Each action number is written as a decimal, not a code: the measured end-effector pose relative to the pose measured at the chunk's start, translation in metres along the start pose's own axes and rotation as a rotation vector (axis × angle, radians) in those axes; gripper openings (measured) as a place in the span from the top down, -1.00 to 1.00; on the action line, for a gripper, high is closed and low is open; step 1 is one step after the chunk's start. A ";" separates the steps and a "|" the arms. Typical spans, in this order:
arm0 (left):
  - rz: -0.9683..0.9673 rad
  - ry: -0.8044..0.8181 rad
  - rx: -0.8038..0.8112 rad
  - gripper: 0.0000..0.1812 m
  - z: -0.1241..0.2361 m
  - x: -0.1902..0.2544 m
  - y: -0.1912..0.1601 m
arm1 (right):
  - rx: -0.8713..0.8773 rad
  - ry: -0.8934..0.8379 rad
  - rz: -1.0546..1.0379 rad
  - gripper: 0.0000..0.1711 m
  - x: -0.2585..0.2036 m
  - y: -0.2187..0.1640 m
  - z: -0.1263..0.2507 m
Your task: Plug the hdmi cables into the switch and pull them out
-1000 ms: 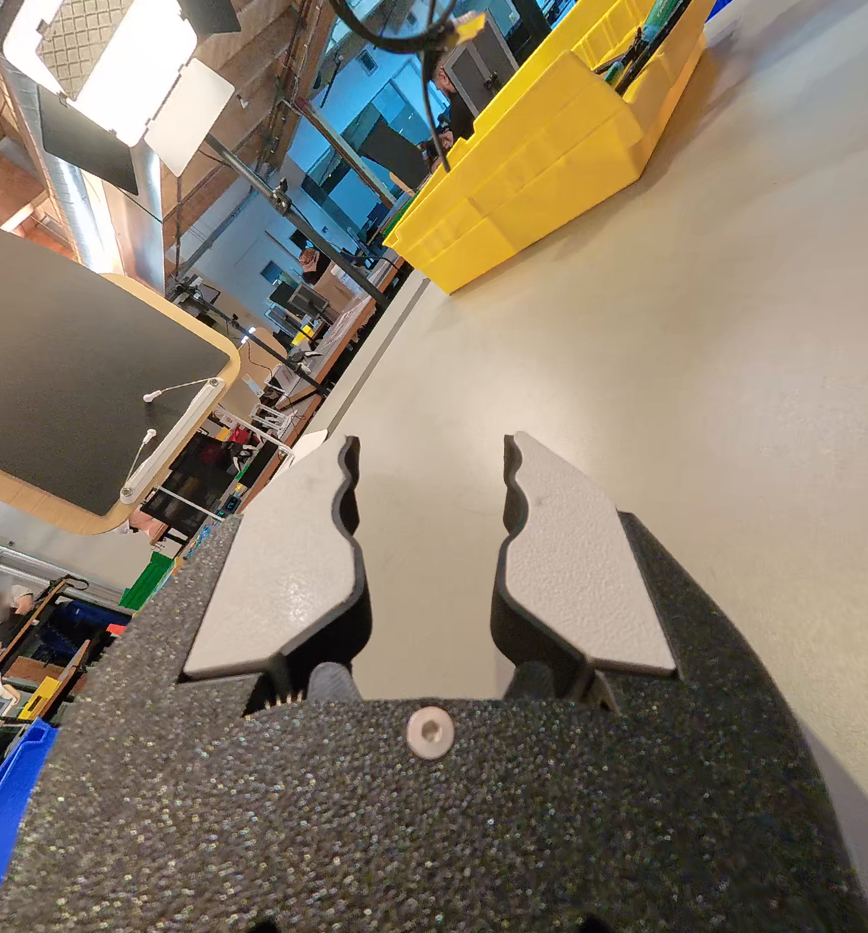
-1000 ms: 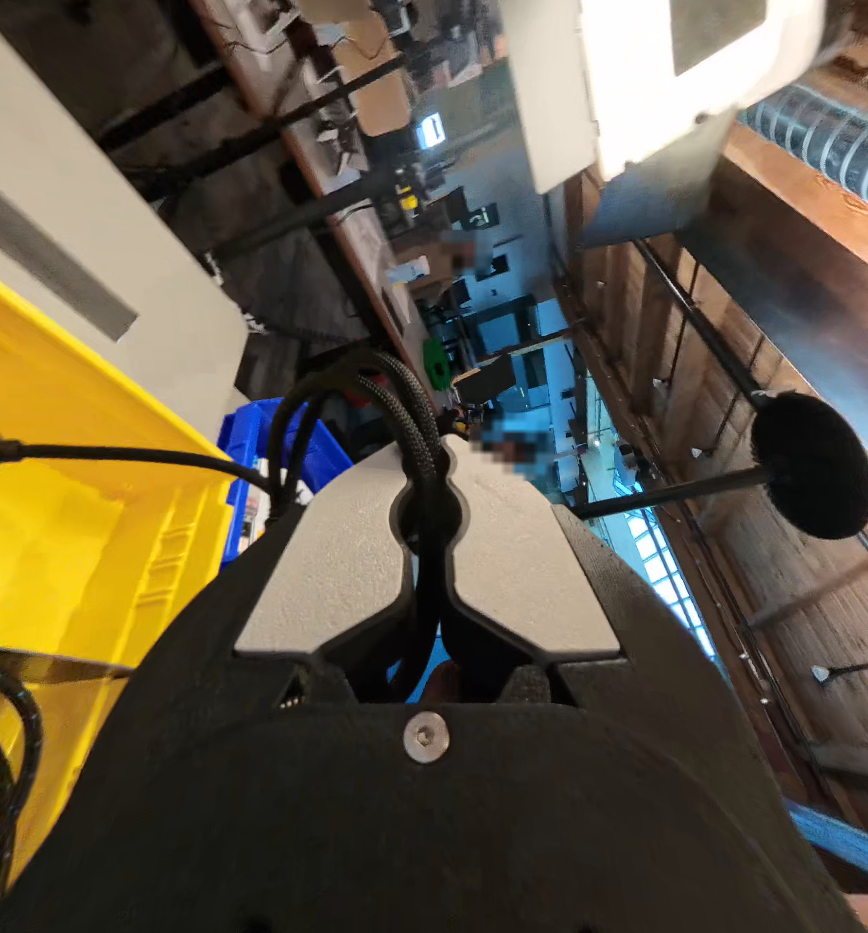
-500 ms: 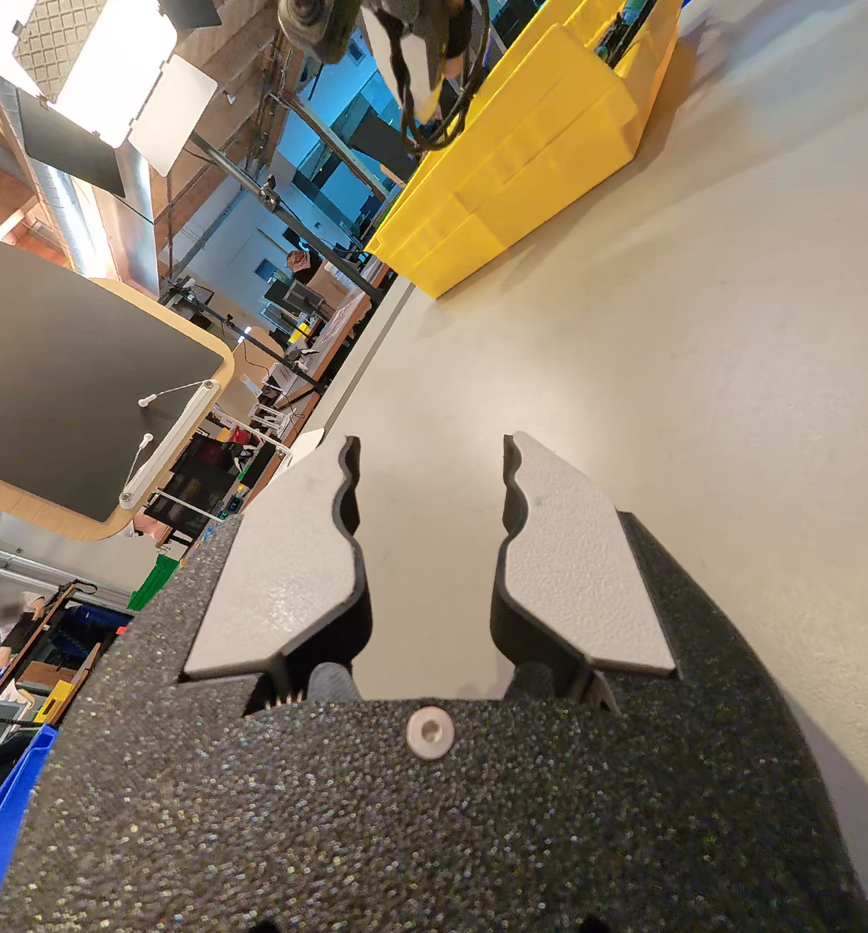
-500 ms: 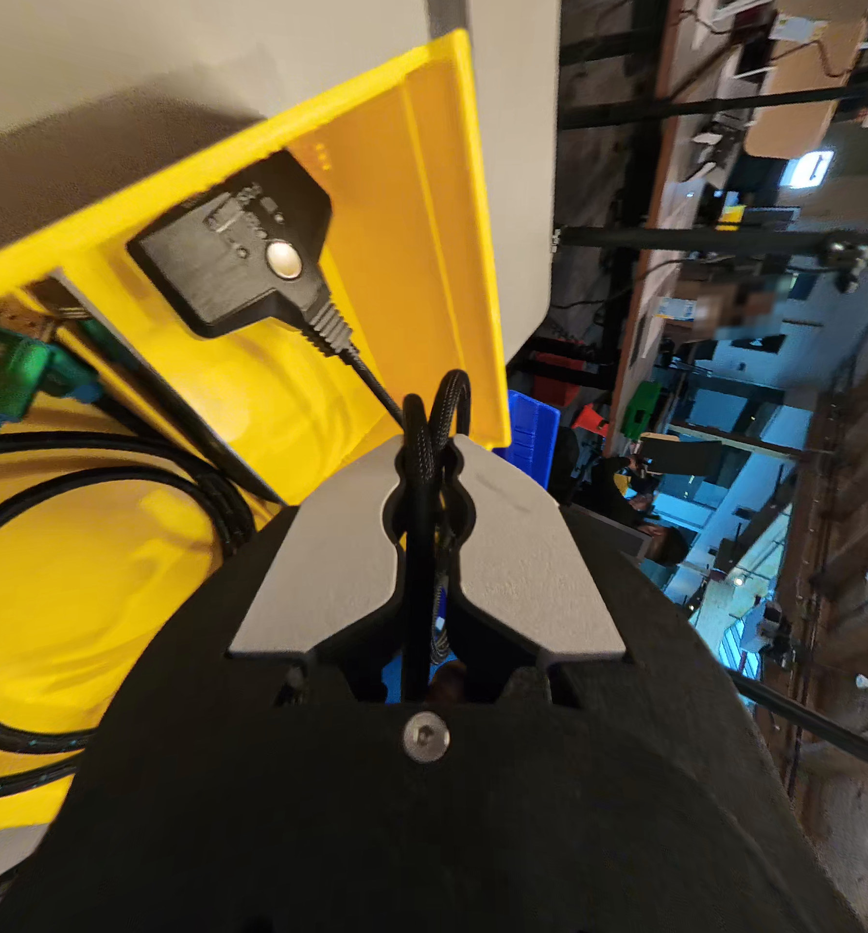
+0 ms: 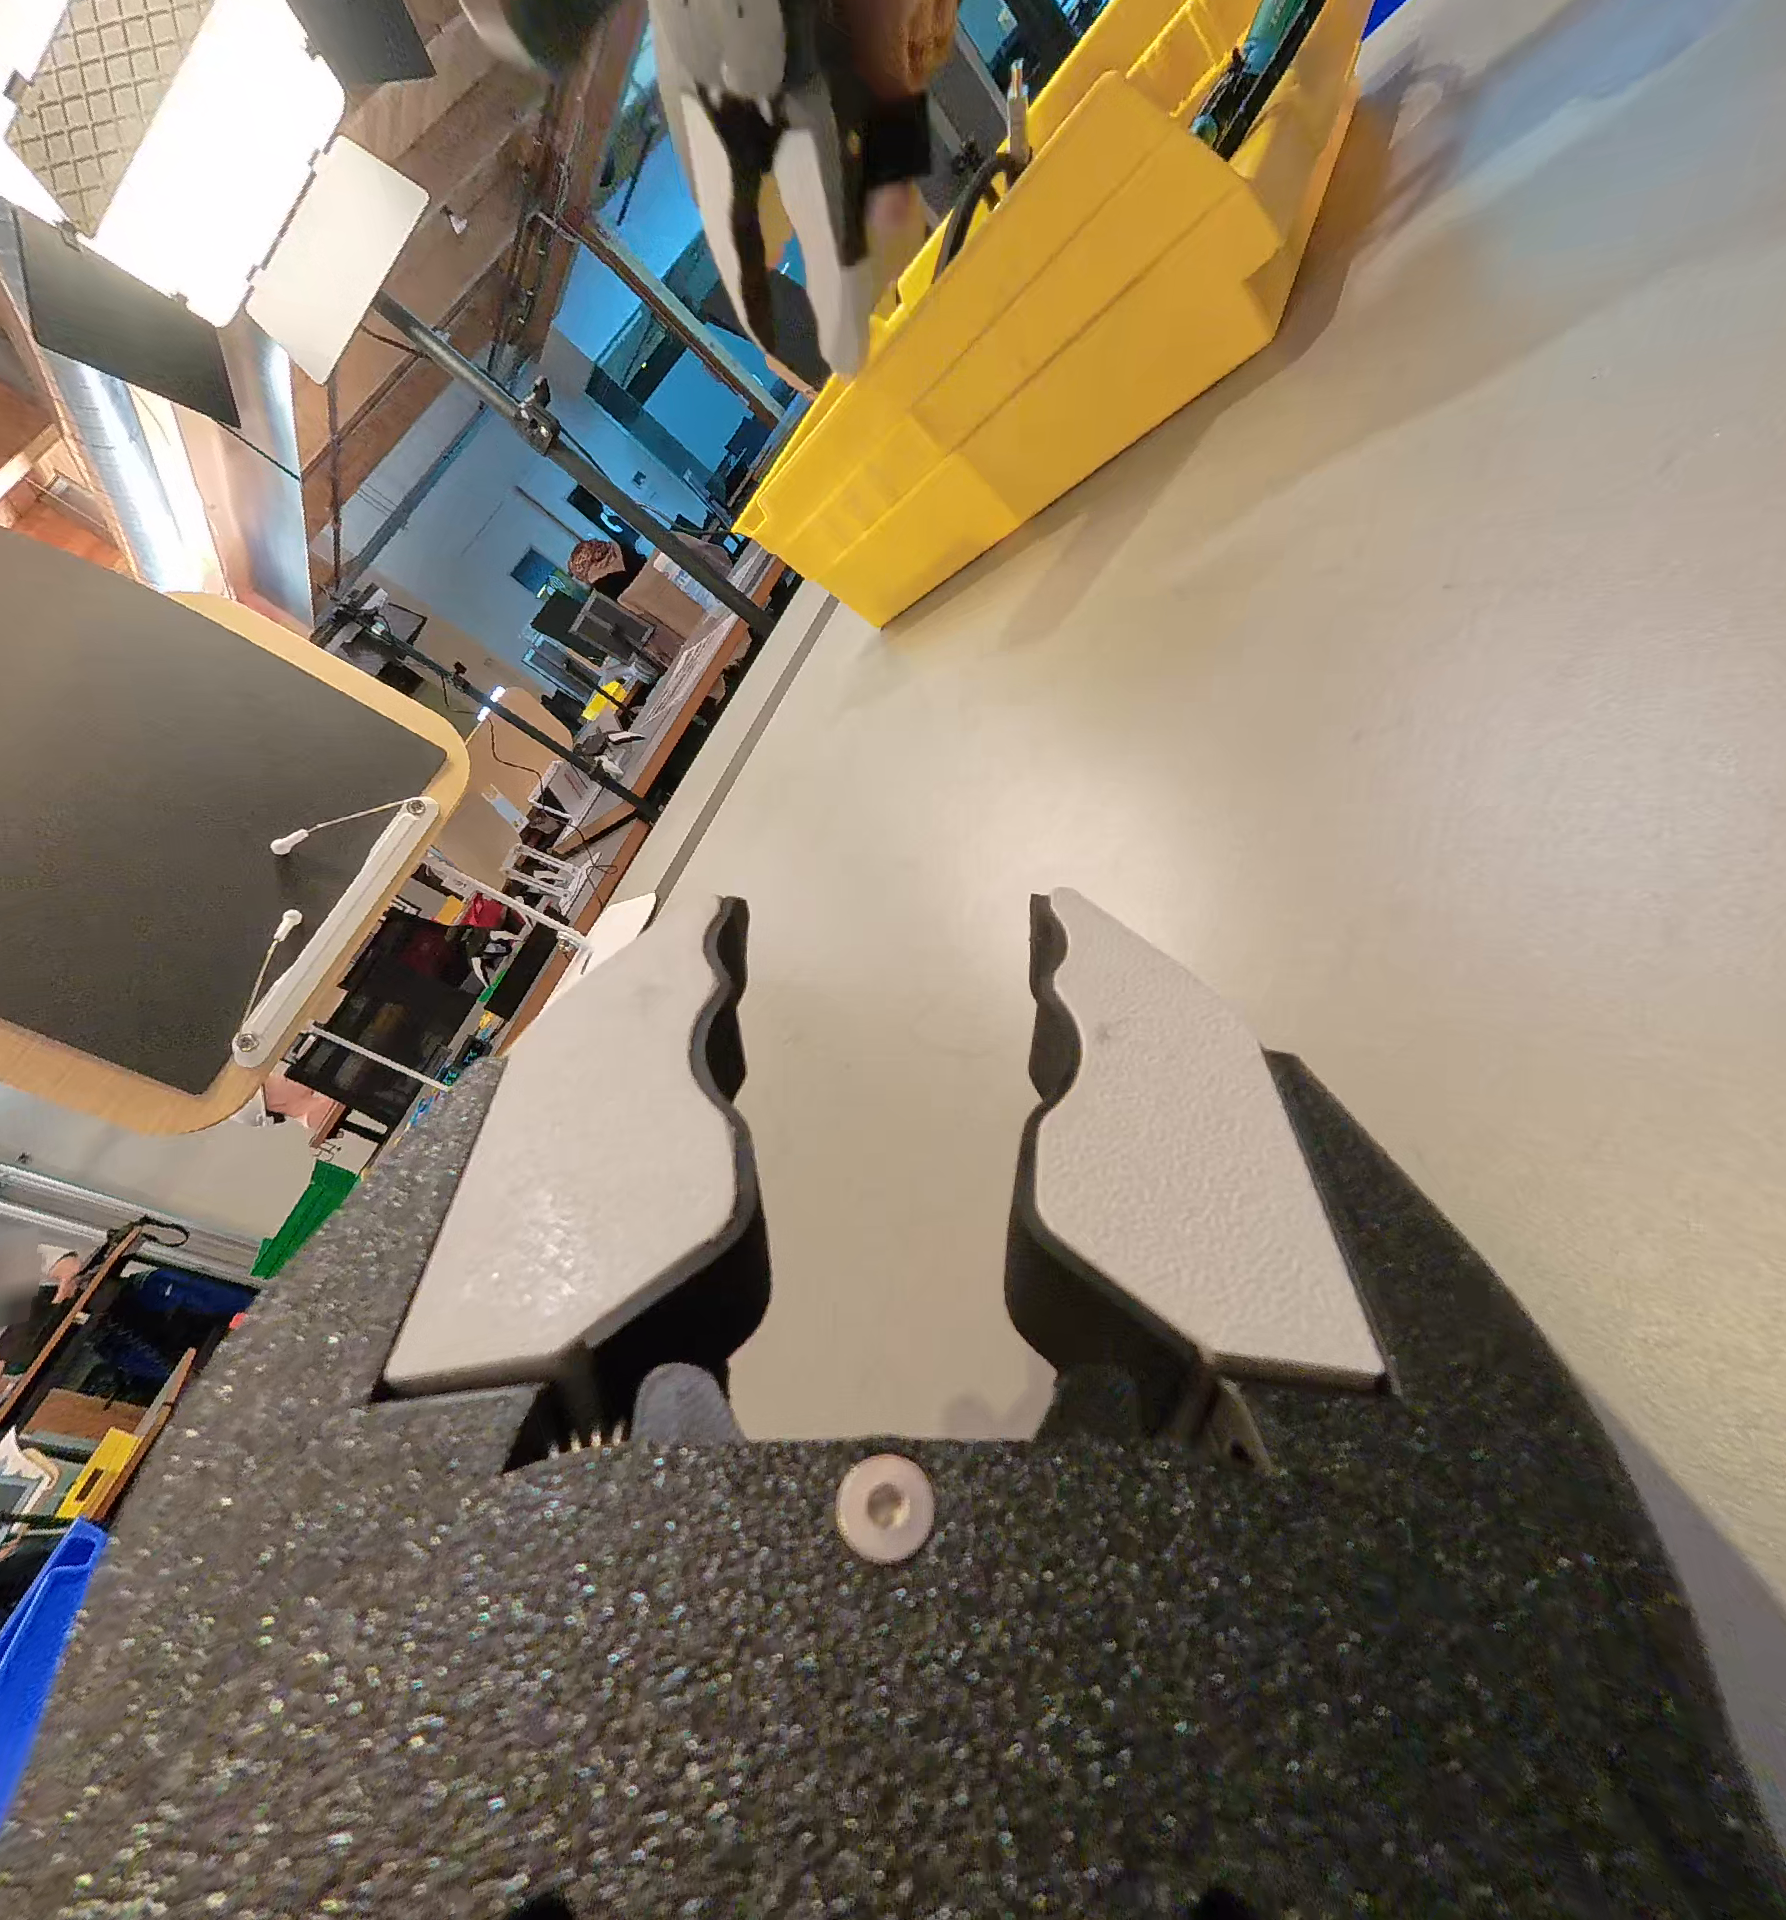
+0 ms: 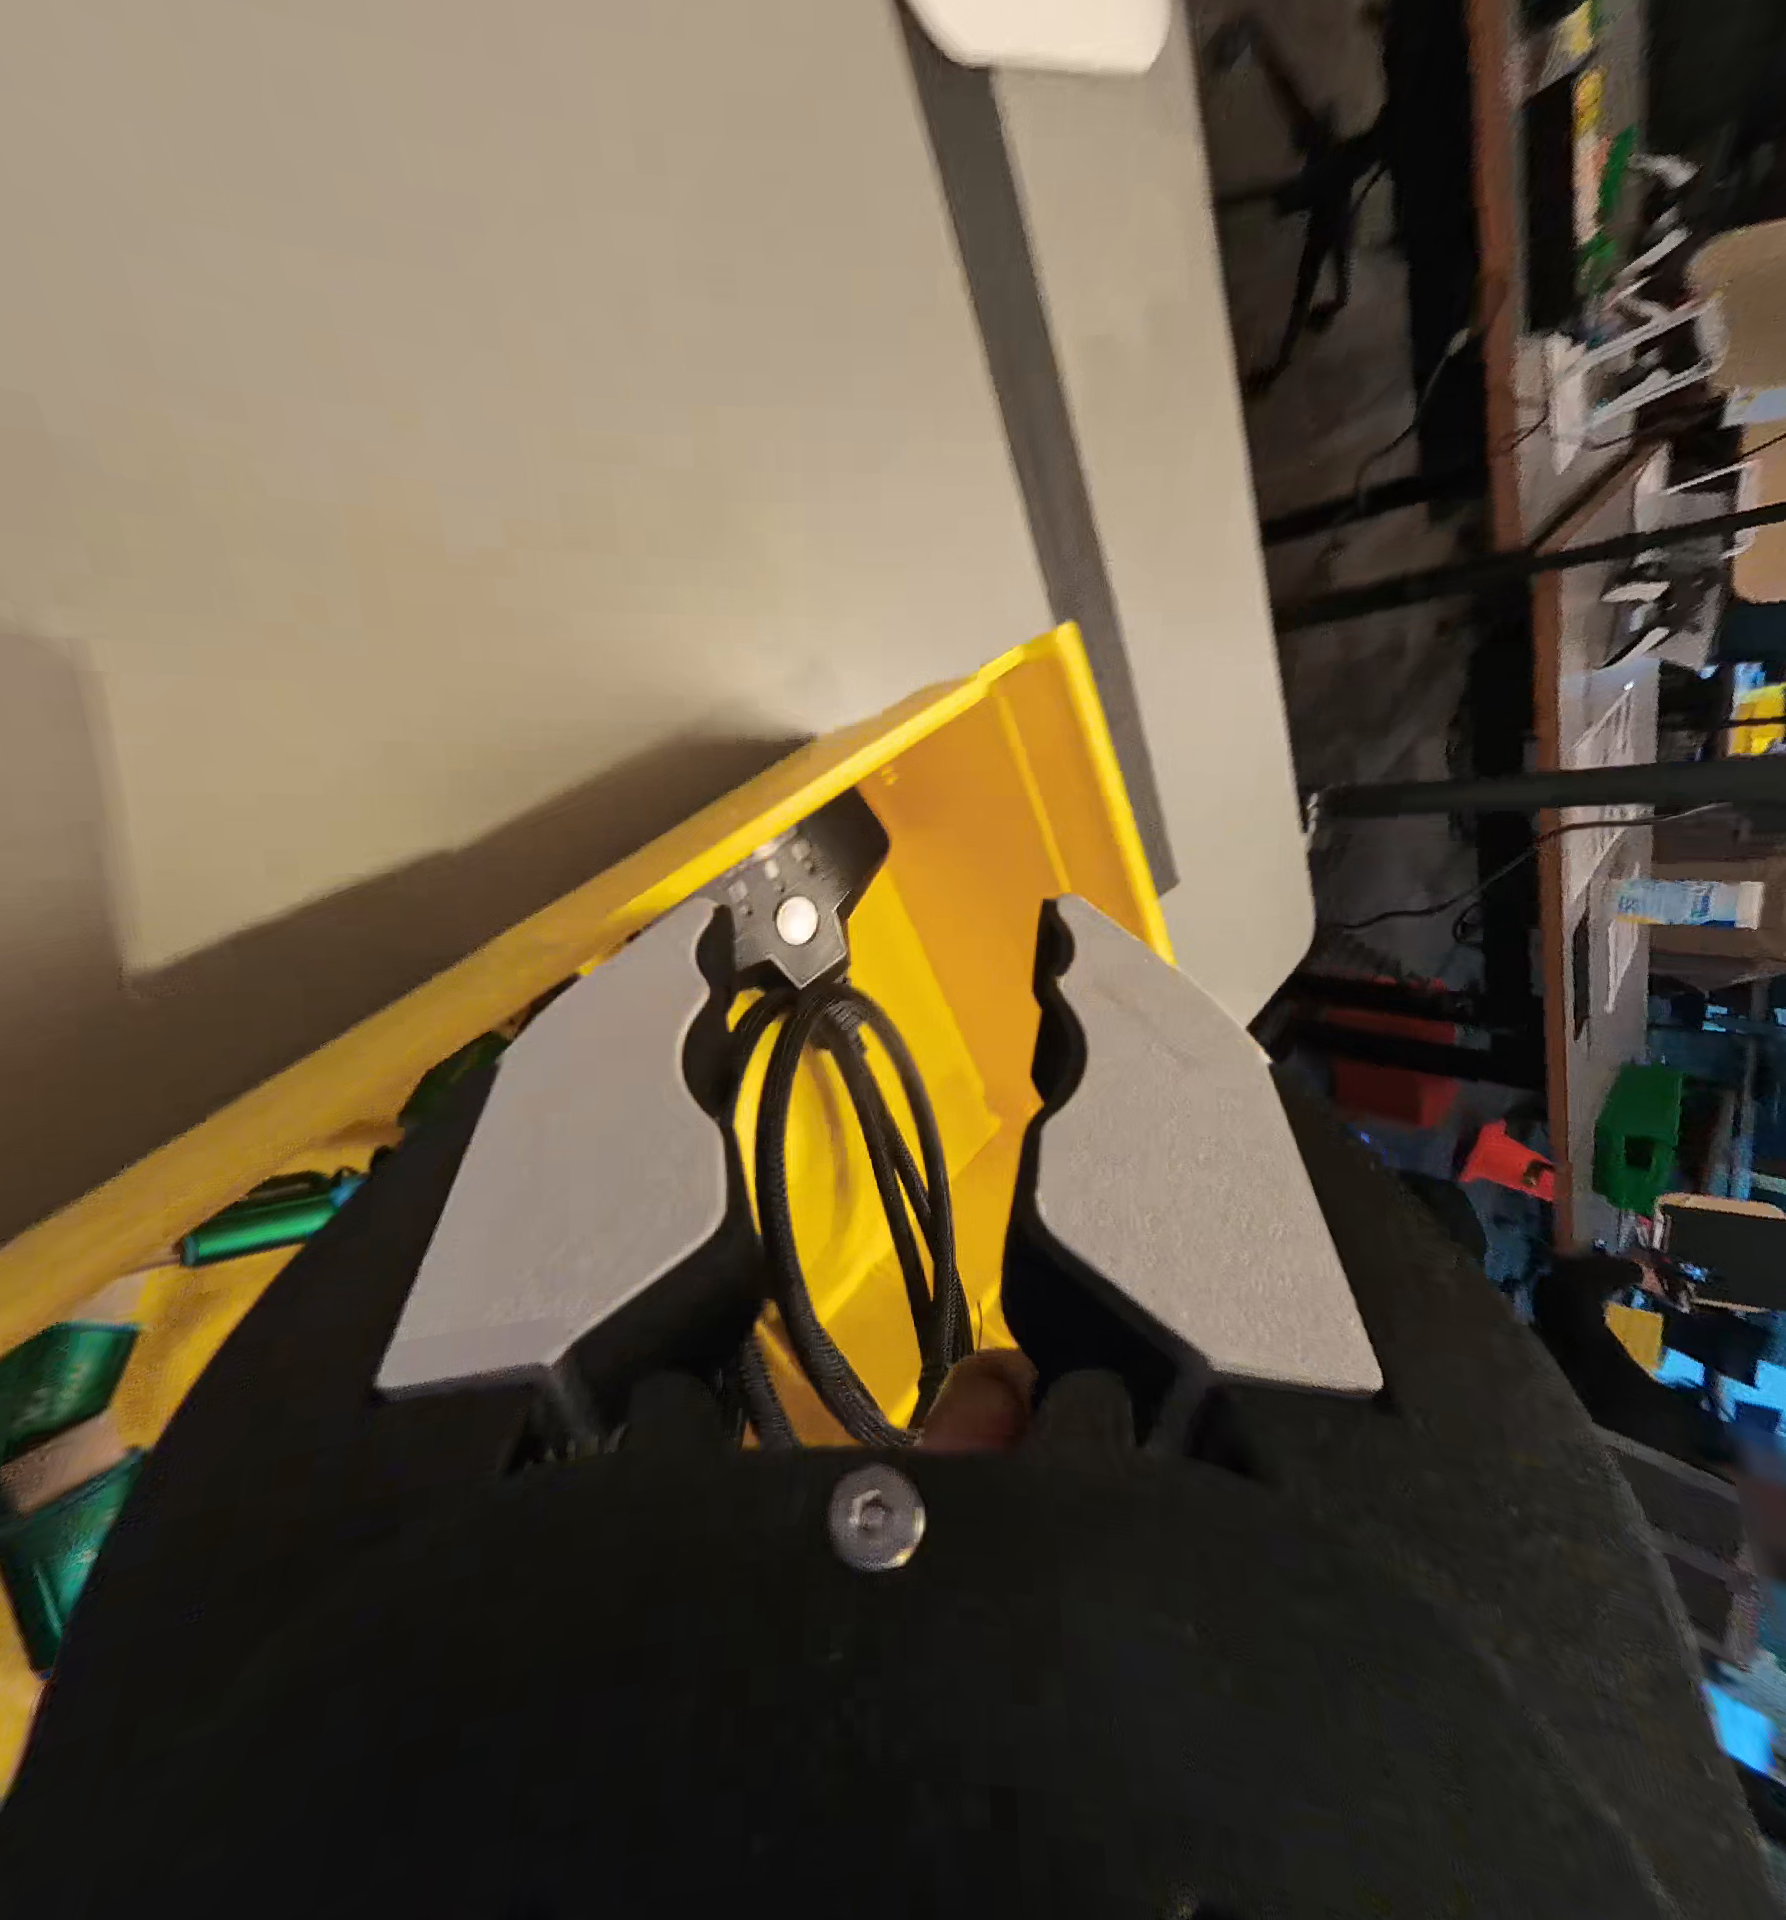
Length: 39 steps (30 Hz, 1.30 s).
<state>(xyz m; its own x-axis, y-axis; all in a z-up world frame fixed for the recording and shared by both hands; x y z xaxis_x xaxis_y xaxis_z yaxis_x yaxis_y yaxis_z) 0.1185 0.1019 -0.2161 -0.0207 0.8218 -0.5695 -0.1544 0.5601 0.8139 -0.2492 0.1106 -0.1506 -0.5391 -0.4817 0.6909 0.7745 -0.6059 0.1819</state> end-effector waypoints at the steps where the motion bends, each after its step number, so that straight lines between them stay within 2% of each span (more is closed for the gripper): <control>1: 0.001 0.000 0.000 0.42 0.000 0.000 0.000 | 0.036 -0.024 -0.023 0.35 0.006 0.004 0.008; 4: 0.004 0.003 0.002 0.42 0.001 -0.001 0.000 | 0.060 -0.056 -0.037 0.35 0.011 -0.001 0.033; 9: -0.004 -0.002 -0.009 0.43 -0.001 0.001 -0.001 | -0.083 0.032 0.017 0.42 -0.021 -0.050 0.047; 13: -0.021 -0.008 -0.021 0.43 -0.002 0.004 -0.002 | -0.185 -0.003 0.043 0.61 -0.034 -0.084 0.037; 15: -0.031 -0.010 -0.026 0.43 -0.002 0.005 -0.002 | -0.180 -0.030 0.027 0.73 -0.034 -0.088 0.031; 18: -0.040 -0.011 -0.036 0.43 -0.003 0.006 -0.004 | -0.115 -0.036 -0.007 0.87 -0.034 -0.081 0.027; 25: -0.051 -0.020 -0.052 0.43 -0.004 0.008 -0.006 | -0.108 0.007 -0.084 0.89 -0.032 -0.077 0.014; 28: -0.051 -0.021 -0.045 0.43 -0.004 0.009 -0.005 | -0.054 0.090 -0.206 0.85 -0.037 -0.070 0.008; 31: -0.033 -0.011 -0.028 0.44 -0.002 0.006 -0.003 | 0.029 0.141 -0.313 0.66 -0.042 -0.060 0.007; 35: 0.029 0.039 0.001 0.43 0.002 -0.006 0.000 | 0.128 0.036 -0.379 0.61 -0.033 -0.046 0.026; 39: 0.209 0.144 0.085 0.47 0.011 -0.038 0.007 | 0.309 -0.077 -0.504 0.60 -0.034 -0.007 0.070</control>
Point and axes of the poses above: each gripper's, where its closed fingertips meet, z back along the fingers, y out of its top, x = y × z across the jaws, the point moved 2 cm from there along z, back along the fingers, and after that the axes turned 12 degrees about z, right-handed, at the moved point
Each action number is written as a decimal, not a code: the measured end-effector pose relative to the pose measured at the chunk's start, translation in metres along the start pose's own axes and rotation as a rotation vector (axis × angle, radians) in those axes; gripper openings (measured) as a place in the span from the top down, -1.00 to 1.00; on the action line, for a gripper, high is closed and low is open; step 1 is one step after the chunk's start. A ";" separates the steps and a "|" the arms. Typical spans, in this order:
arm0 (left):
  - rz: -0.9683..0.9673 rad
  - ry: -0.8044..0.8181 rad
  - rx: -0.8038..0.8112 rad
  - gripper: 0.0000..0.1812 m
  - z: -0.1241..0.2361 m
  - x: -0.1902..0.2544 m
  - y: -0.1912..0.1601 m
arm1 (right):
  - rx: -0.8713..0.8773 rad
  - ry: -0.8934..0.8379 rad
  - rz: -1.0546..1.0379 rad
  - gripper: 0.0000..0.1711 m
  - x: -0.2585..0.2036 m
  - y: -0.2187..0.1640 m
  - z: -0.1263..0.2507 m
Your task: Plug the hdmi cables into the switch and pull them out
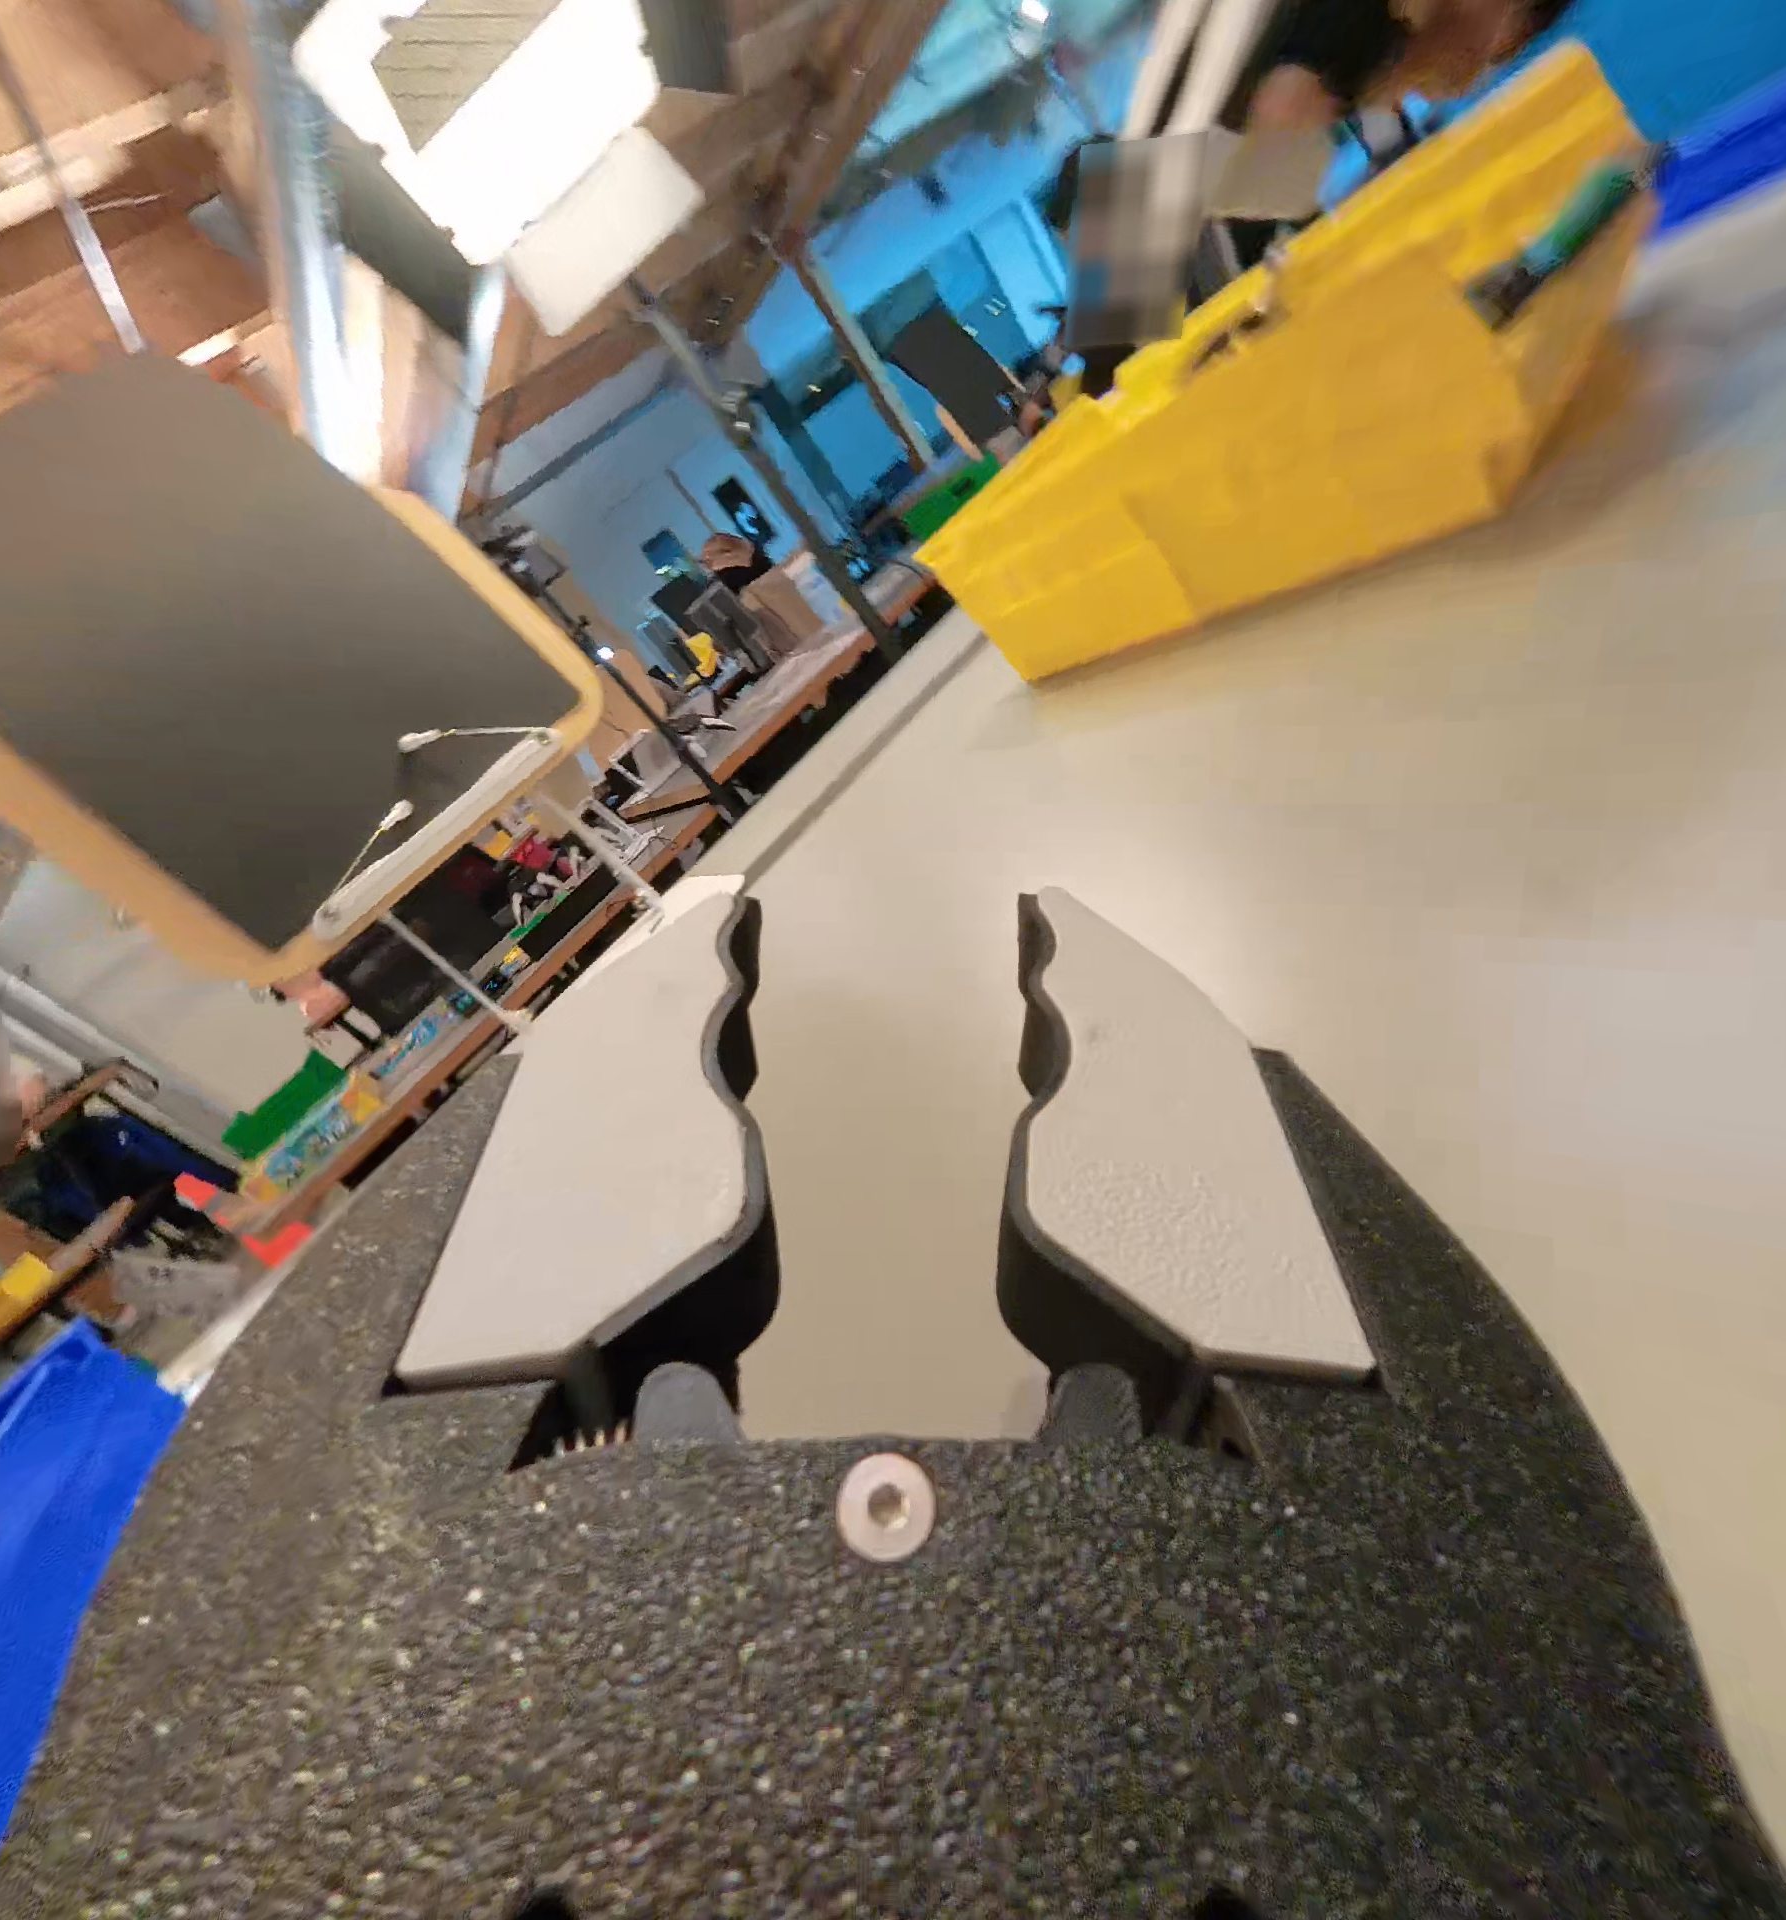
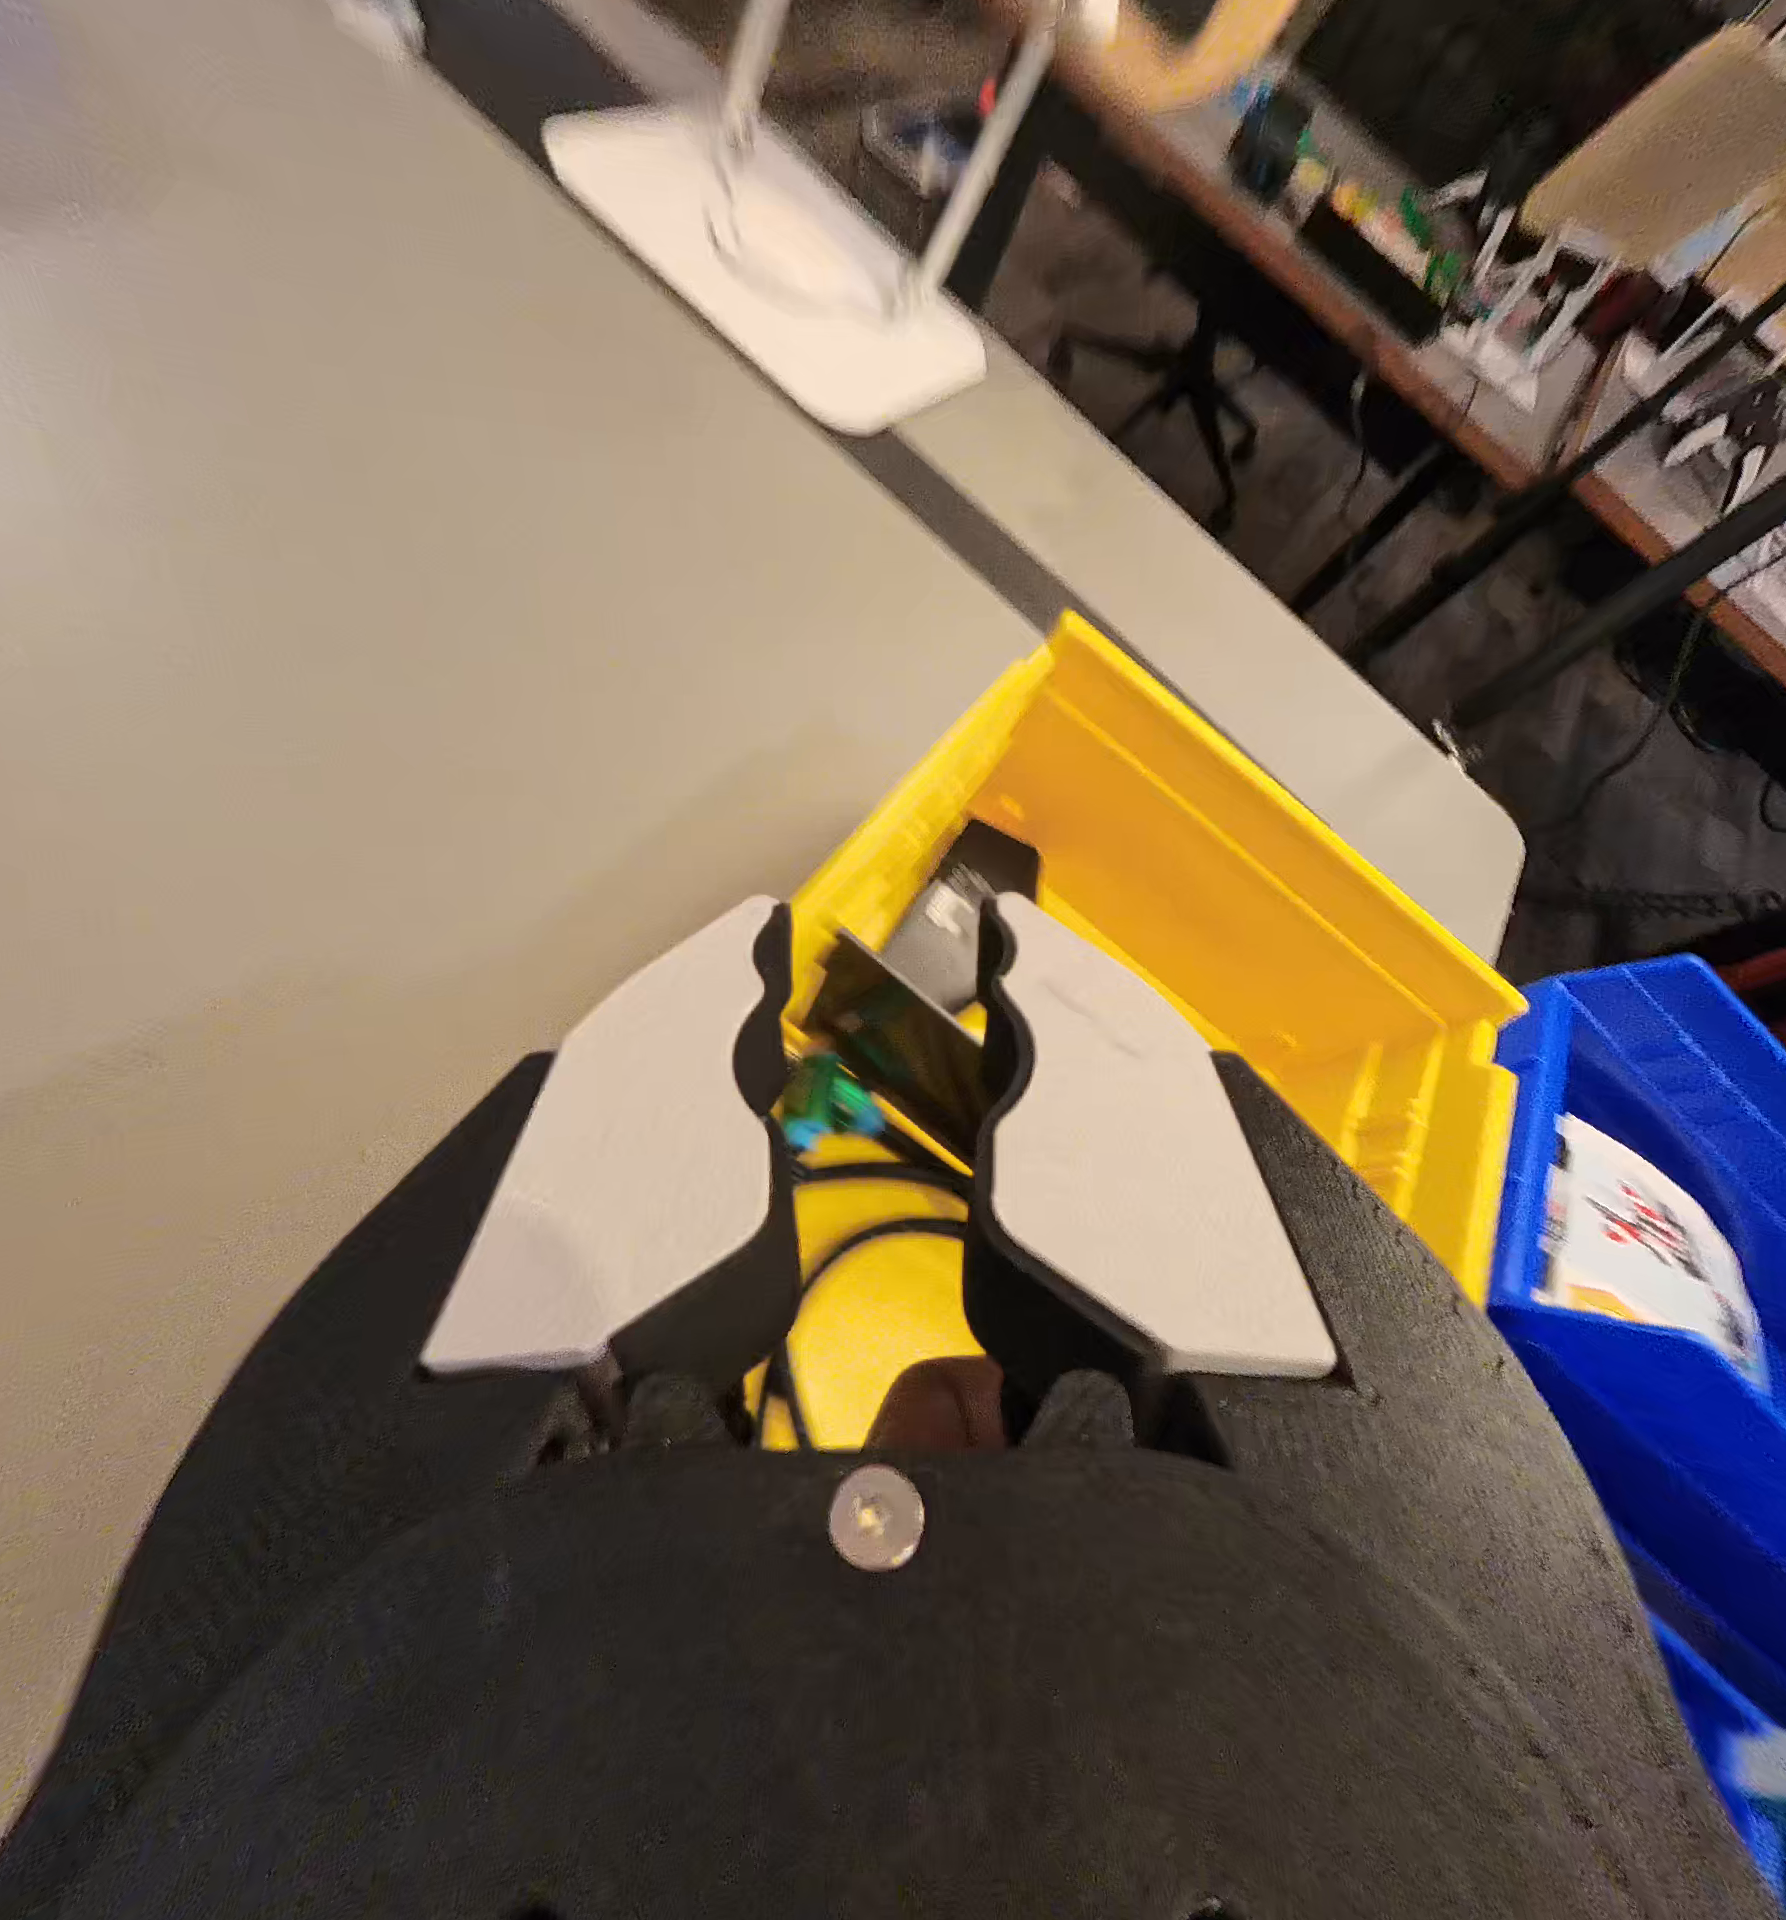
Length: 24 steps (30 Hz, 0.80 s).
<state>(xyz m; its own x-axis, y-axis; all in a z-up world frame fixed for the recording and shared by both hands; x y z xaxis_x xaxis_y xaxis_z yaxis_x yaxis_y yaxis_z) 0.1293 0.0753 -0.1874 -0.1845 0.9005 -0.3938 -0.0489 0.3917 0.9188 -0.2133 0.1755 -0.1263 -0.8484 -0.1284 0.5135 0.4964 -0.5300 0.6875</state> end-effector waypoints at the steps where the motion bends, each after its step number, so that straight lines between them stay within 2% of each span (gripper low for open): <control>1: 0.058 0.033 0.020 0.50 0.001 -0.011 0.003 | 0.057 -0.006 -0.032 0.60 -0.010 0.014 0.008; 4: 0.222 0.106 0.056 0.62 0.000 -0.040 0.012 | 0.229 0.012 -0.095 0.62 -0.053 0.062 0.024; 7: 0.345 0.163 0.032 0.73 -0.009 -0.066 0.024 | 0.352 0.045 -0.125 0.68 -0.099 0.105 0.020; 10: 0.504 0.165 0.037 0.74 -0.025 -0.094 0.040 | 0.402 0.065 -0.116 0.69 -0.133 0.135 -0.008; 13: 0.562 0.234 0.133 0.78 -0.038 -0.132 0.056 | 0.432 0.069 -0.139 0.71 -0.149 0.154 -0.049; 15: 0.536 0.292 0.182 0.99 -0.049 -0.158 0.057 | 0.433 0.083 -0.189 0.73 -0.151 0.162 -0.080; 17: 0.501 0.348 0.125 1.00 -0.069 -0.180 0.041 | 0.424 0.100 -0.241 0.74 -0.151 0.164 -0.111; 20: 0.535 0.318 0.077 1.00 -0.103 -0.195 0.004 | 0.387 0.103 -0.343 0.75 -0.147 0.156 -0.151; 24: 0.614 0.222 0.064 1.00 -0.126 -0.191 -0.036 | 0.351 0.058 -0.332 0.80 -0.142 0.137 -0.171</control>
Point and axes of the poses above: each gripper's, where its closed fingertips meet, z back along the fingers, y out of its top, x = y × z across the jaws, the point moved 2 cm from there along z, back along the fingers, and after that the axes turned 12 degrees about z, right-handed, at the moved point
